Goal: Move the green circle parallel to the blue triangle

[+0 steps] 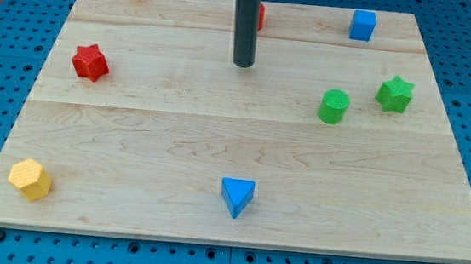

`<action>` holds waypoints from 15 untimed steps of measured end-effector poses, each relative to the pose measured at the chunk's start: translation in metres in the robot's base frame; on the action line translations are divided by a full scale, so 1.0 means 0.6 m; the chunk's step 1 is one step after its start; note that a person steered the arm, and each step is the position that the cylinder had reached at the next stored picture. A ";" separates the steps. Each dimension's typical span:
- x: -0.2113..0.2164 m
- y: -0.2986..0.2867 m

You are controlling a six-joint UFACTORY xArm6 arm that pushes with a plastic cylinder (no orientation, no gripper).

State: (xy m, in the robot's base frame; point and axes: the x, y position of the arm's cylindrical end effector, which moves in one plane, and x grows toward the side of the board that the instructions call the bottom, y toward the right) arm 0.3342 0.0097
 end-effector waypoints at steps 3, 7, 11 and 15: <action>0.035 0.107; 0.132 0.201; 0.224 0.243; 0.315 0.309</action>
